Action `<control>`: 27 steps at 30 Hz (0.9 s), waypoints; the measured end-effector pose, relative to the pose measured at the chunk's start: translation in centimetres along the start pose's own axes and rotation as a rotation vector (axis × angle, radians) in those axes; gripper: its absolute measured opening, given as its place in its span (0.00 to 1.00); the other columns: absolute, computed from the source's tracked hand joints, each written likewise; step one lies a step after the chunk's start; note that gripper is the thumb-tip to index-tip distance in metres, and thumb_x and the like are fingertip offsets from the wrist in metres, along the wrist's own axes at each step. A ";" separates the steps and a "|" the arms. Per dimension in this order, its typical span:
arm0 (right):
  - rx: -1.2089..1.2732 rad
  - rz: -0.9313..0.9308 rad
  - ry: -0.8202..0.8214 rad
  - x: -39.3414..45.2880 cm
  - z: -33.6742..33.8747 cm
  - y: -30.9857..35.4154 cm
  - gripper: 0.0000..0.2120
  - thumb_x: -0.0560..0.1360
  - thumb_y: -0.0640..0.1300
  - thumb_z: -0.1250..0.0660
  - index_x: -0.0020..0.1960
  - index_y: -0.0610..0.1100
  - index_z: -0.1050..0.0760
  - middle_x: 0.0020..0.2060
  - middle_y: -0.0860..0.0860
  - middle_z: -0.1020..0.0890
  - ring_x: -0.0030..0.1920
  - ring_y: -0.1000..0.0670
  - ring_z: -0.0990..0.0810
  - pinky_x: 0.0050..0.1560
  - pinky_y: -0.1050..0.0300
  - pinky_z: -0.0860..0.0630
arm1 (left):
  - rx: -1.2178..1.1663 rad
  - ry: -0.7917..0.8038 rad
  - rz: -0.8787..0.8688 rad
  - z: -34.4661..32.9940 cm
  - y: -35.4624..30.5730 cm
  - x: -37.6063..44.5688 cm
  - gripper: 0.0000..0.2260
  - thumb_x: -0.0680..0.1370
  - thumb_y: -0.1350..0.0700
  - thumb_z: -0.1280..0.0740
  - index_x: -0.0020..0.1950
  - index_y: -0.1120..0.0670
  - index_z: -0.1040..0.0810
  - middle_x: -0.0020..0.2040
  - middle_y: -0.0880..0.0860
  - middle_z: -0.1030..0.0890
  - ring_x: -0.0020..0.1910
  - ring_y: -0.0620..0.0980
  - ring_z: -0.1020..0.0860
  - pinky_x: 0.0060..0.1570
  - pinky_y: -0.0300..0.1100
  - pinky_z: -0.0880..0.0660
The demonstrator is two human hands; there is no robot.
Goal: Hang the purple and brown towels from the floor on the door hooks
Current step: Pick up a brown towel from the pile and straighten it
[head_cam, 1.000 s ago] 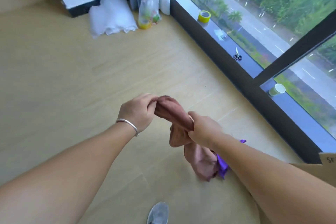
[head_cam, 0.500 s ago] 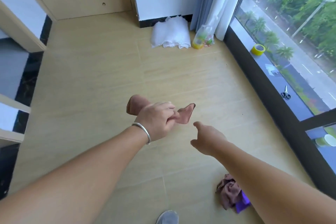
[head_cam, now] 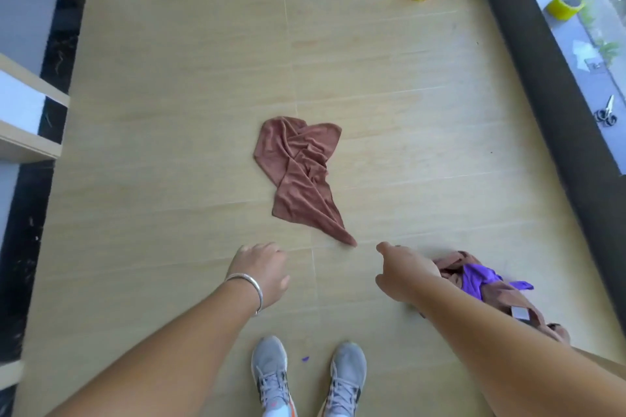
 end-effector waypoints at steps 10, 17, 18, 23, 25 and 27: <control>-0.063 0.061 -0.060 9.1 -11.0 2.8 0.25 0.73 0.42 0.39 0.70 0.48 0.38 0.63 0.49 0.30 0.62 0.46 0.29 0.48 0.54 0.31 | -0.015 -0.047 0.049 -12.7 5.9 6.4 0.18 0.76 0.48 0.38 0.66 0.48 0.31 0.61 0.47 0.25 0.62 0.51 0.27 0.60 0.45 0.35; -0.114 0.077 -0.158 19.9 -16.7 1.7 0.26 0.72 0.40 0.39 0.68 0.49 0.38 0.61 0.51 0.31 0.62 0.47 0.30 0.57 0.54 0.29 | 0.012 -0.127 -0.009 -19.8 8.0 18.6 0.22 0.75 0.52 0.37 0.69 0.51 0.34 0.65 0.49 0.28 0.64 0.51 0.29 0.62 0.46 0.33; -0.141 0.095 -0.176 21.7 -17.5 1.5 0.26 0.71 0.40 0.39 0.68 0.49 0.39 0.60 0.51 0.31 0.63 0.47 0.30 0.57 0.54 0.29 | 0.032 -0.137 -0.025 -20.6 8.4 20.7 0.22 0.75 0.53 0.37 0.69 0.51 0.34 0.65 0.49 0.28 0.65 0.51 0.29 0.62 0.46 0.33; -0.388 0.246 -0.239 30.2 -20.9 1.0 0.32 0.71 0.40 0.38 0.73 0.45 0.45 0.65 0.50 0.34 0.67 0.48 0.34 0.61 0.53 0.31 | 0.147 -0.204 -0.149 -24.2 9.5 30.4 0.26 0.74 0.57 0.36 0.72 0.54 0.36 0.69 0.51 0.31 0.69 0.50 0.34 0.69 0.44 0.39; -0.464 0.279 -0.234 32.7 -22.2 0.9 0.37 0.71 0.42 0.36 0.76 0.43 0.49 0.68 0.49 0.36 0.68 0.48 0.36 0.62 0.52 0.32 | 0.181 -0.190 -0.163 -25.8 9.8 33.3 0.30 0.75 0.56 0.35 0.75 0.56 0.41 0.74 0.53 0.37 0.74 0.51 0.39 0.72 0.43 0.44; -0.517 0.279 -0.242 34.8 -23.2 0.7 0.39 0.71 0.44 0.35 0.76 0.41 0.50 0.69 0.48 0.38 0.68 0.47 0.37 0.63 0.52 0.33 | 0.206 -0.163 -0.147 -27.2 10.0 35.6 0.34 0.76 0.54 0.36 0.78 0.57 0.48 0.78 0.55 0.46 0.77 0.51 0.45 0.74 0.43 0.49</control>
Point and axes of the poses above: each hand's wrist, its own x-axis towards the middle knuckle, its own z-axis out of the back of the hand, y = z × x, the point moved 2 cm from there along x, towards the middle knuckle
